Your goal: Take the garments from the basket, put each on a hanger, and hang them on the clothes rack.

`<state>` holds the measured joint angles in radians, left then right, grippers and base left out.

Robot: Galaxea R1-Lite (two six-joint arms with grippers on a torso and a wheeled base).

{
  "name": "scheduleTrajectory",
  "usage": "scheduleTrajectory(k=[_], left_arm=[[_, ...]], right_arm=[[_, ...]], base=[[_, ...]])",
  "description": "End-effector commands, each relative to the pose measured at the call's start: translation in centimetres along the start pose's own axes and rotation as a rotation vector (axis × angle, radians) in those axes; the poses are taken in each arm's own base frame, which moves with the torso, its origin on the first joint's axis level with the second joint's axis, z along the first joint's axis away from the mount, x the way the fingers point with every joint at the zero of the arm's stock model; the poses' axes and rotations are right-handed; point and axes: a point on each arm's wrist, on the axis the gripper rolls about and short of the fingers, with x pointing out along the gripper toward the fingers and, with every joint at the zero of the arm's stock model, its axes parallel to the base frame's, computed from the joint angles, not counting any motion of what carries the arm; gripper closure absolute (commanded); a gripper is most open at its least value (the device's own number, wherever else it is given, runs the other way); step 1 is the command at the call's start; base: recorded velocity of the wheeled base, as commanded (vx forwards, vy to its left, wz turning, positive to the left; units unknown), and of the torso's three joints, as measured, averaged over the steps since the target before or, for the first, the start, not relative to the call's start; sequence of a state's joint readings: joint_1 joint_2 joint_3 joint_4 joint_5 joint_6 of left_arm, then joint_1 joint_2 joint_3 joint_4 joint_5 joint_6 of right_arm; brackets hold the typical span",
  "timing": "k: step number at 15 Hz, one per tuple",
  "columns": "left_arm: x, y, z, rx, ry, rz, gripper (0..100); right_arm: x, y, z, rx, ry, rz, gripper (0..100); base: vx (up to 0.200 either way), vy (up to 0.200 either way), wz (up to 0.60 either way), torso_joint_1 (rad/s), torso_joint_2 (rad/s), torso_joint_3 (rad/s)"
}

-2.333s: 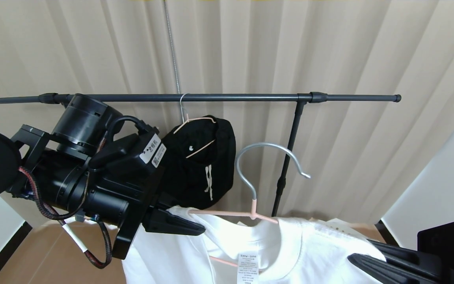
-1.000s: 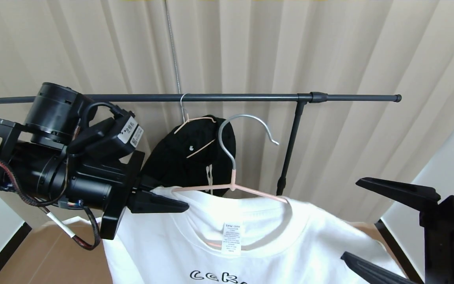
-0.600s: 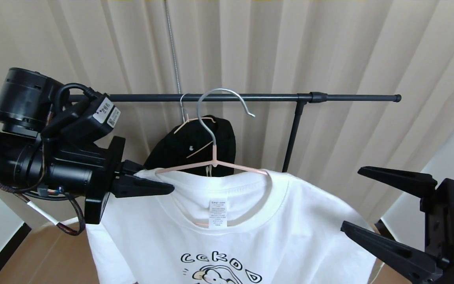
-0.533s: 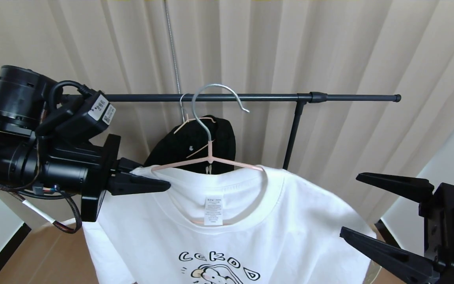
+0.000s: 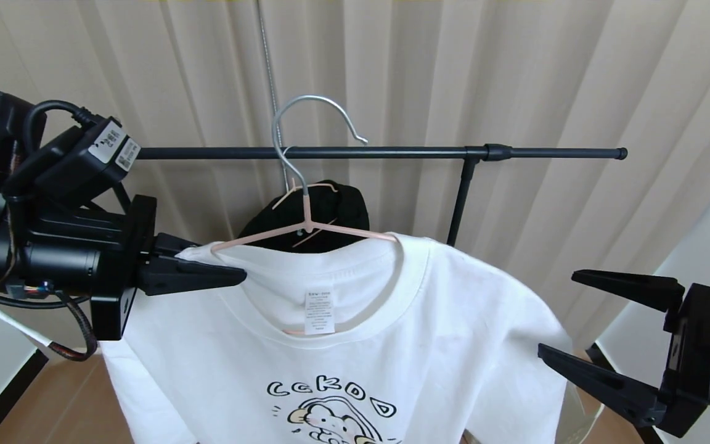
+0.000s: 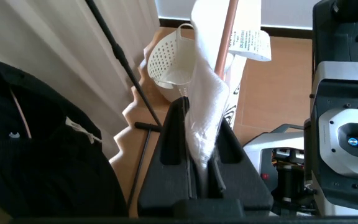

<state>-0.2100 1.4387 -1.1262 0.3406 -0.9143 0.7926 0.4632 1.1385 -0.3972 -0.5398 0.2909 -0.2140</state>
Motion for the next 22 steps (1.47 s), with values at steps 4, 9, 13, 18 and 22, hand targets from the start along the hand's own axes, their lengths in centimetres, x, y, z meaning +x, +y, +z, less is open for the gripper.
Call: scheduleTrajectory(k=[4, 9, 13, 18, 22], left_arm=[[-0.7, -0.4, 0.4, 0.016, -0.009, 0.019, 100], [-1.0, -0.7, 0.7, 0.007, -0.014, 0.026, 100], [-1.0, -0.7, 0.6, 0.006, -0.014, 0.024, 100], [-1.0, -0.7, 0.6, 0.006, -0.015, 0.023, 100], [-1.1, -0.7, 0.7, 0.007, -0.017, 0.026, 100]], right_arm=[[0.8, -0.2, -1.2, -0.011, 0.072, 0.001, 0], [1.4, -0.7, -2.9, -0.077, 0.155, -0.01, 0], [1.8, -1.0, -3.6, -0.102, 0.192, -0.01, 0], [1.5, -1.7, -3.3, -0.096, 0.174, -0.052, 100], [1.5, -2.8, -3.2, -0.081, 0.181, -0.112, 100]], base=[[0.0, 0.0, 0.0, 0.0, 0.0, 0.0], [0.0, 0.0, 0.0, 0.0, 0.0, 0.0], [0.0, 0.0, 0.0, 0.0, 0.0, 0.0], [0.0, 0.0, 0.0, 0.0, 0.0, 0.0], [0.0, 0.0, 0.0, 0.0, 0.0, 0.0]])
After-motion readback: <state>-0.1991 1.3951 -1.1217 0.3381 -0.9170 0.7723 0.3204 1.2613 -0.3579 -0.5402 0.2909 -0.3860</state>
